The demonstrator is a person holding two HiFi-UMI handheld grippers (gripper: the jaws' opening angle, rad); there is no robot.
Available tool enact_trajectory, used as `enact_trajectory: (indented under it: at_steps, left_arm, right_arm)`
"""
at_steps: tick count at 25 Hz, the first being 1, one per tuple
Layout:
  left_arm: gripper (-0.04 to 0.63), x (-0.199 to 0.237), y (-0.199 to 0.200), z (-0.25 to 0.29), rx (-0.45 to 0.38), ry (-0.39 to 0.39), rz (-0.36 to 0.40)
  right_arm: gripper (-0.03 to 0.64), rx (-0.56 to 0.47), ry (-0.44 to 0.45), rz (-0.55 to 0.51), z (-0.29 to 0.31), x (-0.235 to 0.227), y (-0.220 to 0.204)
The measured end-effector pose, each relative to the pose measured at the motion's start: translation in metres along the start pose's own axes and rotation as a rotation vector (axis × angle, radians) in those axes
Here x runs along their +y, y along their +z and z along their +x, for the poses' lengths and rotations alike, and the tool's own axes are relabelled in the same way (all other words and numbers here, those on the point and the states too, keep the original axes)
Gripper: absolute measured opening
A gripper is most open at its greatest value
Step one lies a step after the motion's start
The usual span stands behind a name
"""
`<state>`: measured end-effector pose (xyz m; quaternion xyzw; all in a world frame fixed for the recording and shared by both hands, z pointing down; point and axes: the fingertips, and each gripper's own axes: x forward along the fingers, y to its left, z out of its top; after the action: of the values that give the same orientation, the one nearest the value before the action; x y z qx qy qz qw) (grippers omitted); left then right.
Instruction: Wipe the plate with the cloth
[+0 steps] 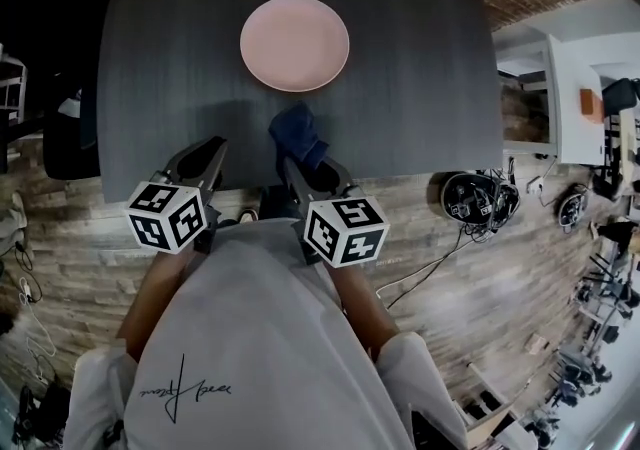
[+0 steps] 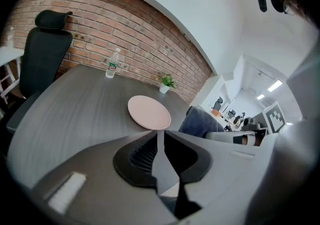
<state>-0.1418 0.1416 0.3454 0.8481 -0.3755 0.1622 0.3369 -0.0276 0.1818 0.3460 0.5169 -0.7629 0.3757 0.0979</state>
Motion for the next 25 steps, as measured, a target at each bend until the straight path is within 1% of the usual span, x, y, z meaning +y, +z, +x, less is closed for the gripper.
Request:
enact_trajectory:
  at_steps: [1,5,11,14,16,17,20,23,25]
  left_arm:
    - [0.044,0.002,0.004,0.005,-0.003,0.002,-0.005]
    - [0.029,0.011,0.020,0.024,-0.002,0.038,0.020]
    - [0.048,0.017,0.039,0.062,-0.001,0.050,-0.014]
    - [0.058,0.018,0.046,0.077,-0.009,0.057,-0.035]
    - [0.087,0.019,0.050,0.085,-0.018,0.056,-0.055]
    - [0.089,0.021,0.052,0.088,-0.020,0.060,-0.062]
    - [0.097,0.028,0.054,0.096,-0.019,0.094,-0.068]
    - [0.094,0.042,0.054,0.106,-0.005,0.131,-0.069]
    - [0.095,0.050,0.051,0.114,0.009,0.144,-0.088]
  right_arm:
    - [0.091,0.004,0.006,-0.008,0.004,-0.004,0.005]
    - [0.089,0.022,0.025,-0.035,0.024,-0.019,0.024]
    - [0.091,0.048,0.038,-0.060,0.046,-0.046,0.050]
    - [0.089,0.057,0.050,-0.089,0.052,-0.056,0.061]
    - [0.089,0.062,0.063,-0.107,0.056,-0.061,0.067]
    - [0.089,0.068,0.071,-0.111,0.059,-0.063,0.069]
    - [0.089,0.089,0.086,-0.125,0.068,-0.069,0.074]
    - [0.089,0.088,0.071,-0.144,0.082,-0.078,0.081]
    - [0.089,0.091,0.064,-0.160,0.092,-0.084,0.086]
